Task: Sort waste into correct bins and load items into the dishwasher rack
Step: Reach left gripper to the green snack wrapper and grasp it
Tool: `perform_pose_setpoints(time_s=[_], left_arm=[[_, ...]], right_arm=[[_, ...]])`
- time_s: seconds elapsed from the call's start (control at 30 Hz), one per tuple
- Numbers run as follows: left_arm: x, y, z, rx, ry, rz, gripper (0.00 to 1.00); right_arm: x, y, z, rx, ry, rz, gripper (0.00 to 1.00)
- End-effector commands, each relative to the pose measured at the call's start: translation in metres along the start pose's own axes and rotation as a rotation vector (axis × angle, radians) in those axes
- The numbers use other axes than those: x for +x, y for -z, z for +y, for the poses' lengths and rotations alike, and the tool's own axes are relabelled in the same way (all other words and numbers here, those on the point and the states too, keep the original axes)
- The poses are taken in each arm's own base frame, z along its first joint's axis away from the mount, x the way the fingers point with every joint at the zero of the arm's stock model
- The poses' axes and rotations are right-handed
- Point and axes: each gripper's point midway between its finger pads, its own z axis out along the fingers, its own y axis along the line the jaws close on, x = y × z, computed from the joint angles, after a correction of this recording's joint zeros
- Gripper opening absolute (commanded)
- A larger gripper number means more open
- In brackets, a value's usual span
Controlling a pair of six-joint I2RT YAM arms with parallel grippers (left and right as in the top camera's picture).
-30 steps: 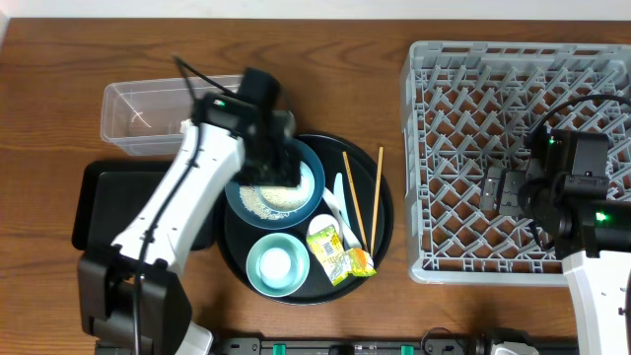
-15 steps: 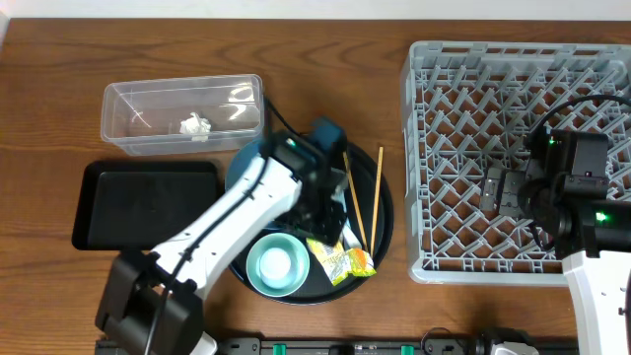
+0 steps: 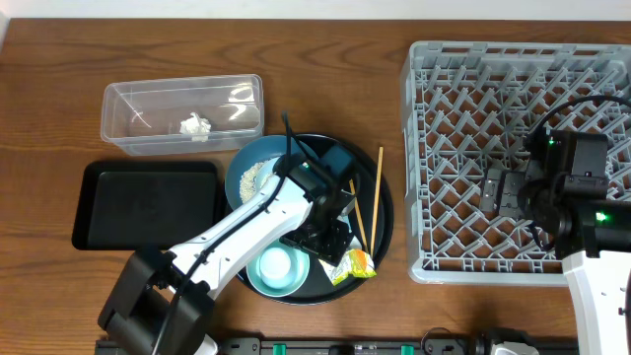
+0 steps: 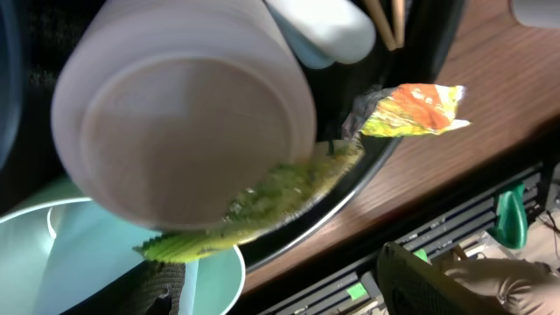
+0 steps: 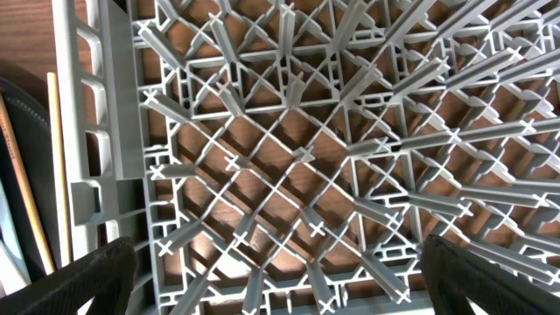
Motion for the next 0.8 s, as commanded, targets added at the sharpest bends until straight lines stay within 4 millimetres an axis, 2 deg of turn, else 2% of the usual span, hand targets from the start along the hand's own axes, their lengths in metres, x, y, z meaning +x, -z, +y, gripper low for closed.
perform_pose_setpoints(time_s=[0.0, 0.17, 0.23, 0.33, 0.37, 0.4, 0.6, 0.77], left_arm=[[0.001, -0.001, 0.000, 0.001, 0.020, -0.013, 0.70], [-0.005, 0.000, -0.001, 0.006, 0.012, -0.034, 0.37], [-0.005, 0.000, -0.001, 0.003, 0.013, -0.035, 0.27], [-0.005, 0.000, -0.001, 0.003, 0.012, -0.038, 0.18], [-0.005, 0.000, -0.001, 0.003, 0.012, -0.038, 0.10], [-0.005, 0.000, -0.001, 0.004, 0.012, -0.038, 0.06], [-0.007, 0.006, -0.003, 0.008, 0.011, -0.054, 0.06], [-0.011, 0.035, -0.013, 0.028, -0.016, -0.137, 0.06]], right_arm=[[-0.004, 0.004, 0.004, -0.001, 0.001, -0.014, 0.99], [-0.004, 0.004, 0.004, -0.001, 0.001, -0.013, 0.99], [-0.003, 0.004, 0.004, 0.000, 0.001, -0.011, 0.99], [-0.003, 0.004, 0.004, 0.000, 0.001, -0.010, 0.99], [-0.003, 0.004, 0.004, 0.000, 0.001, -0.010, 0.99], [-0.003, 0.004, 0.004, 0.000, 0.001, -0.010, 0.99], [-0.003, 0.004, 0.004, 0.000, 0.001, -0.010, 0.99], [-0.003, 0.004, 0.004, 0.000, 0.001, -0.010, 0.99]])
